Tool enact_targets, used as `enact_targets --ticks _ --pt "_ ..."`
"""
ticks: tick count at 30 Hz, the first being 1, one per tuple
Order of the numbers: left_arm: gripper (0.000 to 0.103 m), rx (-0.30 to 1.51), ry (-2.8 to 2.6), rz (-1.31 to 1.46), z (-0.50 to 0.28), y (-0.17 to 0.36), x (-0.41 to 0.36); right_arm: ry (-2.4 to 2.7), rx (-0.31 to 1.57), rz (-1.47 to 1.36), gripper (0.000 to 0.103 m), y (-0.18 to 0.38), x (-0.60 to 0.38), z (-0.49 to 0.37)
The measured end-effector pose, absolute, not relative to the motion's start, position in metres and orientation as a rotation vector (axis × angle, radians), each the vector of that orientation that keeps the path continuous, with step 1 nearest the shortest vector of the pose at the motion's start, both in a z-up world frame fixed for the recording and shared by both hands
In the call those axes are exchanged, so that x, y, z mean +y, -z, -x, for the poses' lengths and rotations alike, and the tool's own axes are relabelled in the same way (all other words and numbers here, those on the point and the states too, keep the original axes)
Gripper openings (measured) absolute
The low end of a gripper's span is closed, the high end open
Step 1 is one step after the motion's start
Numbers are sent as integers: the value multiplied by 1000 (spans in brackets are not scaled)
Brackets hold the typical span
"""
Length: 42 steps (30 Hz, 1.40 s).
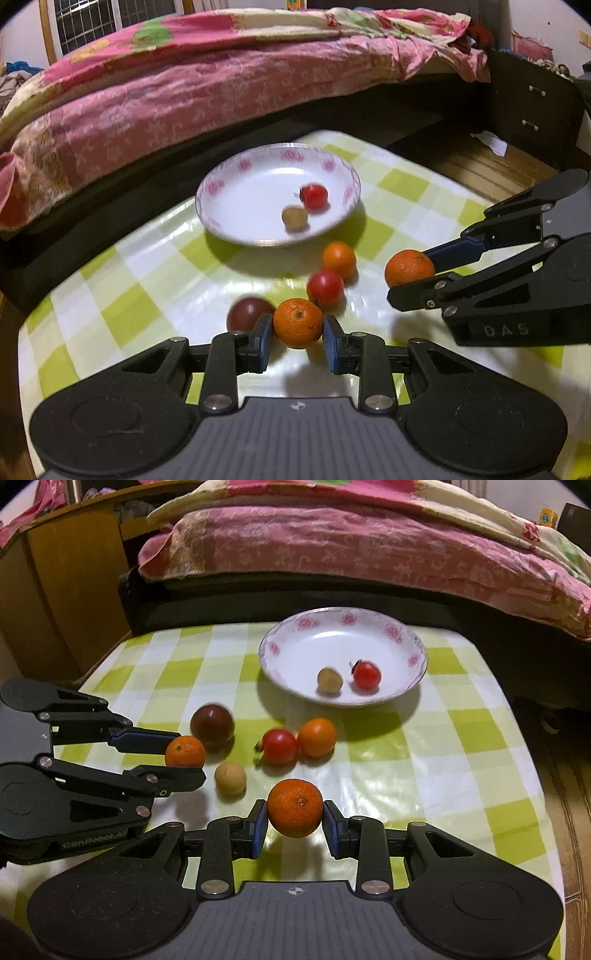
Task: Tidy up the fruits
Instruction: 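Carry both oranges over the white plate and lower them, then open both tools to release the oranges into the plate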
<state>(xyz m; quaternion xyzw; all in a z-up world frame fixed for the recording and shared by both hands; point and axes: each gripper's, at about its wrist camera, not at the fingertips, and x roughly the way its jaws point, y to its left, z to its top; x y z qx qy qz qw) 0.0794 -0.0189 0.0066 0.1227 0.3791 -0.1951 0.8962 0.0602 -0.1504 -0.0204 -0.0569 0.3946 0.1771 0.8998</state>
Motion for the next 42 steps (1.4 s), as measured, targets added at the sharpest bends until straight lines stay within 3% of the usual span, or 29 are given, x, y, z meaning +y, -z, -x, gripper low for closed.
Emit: enact_targets --ticks 17,42 --pt "36 727 357 -255 -141 -17 -35 -304 738 58 28 -1 -161 -120" --pt "36 763 336 -278 -184 13 -41 -292 744 108 29 27 -158 -170"
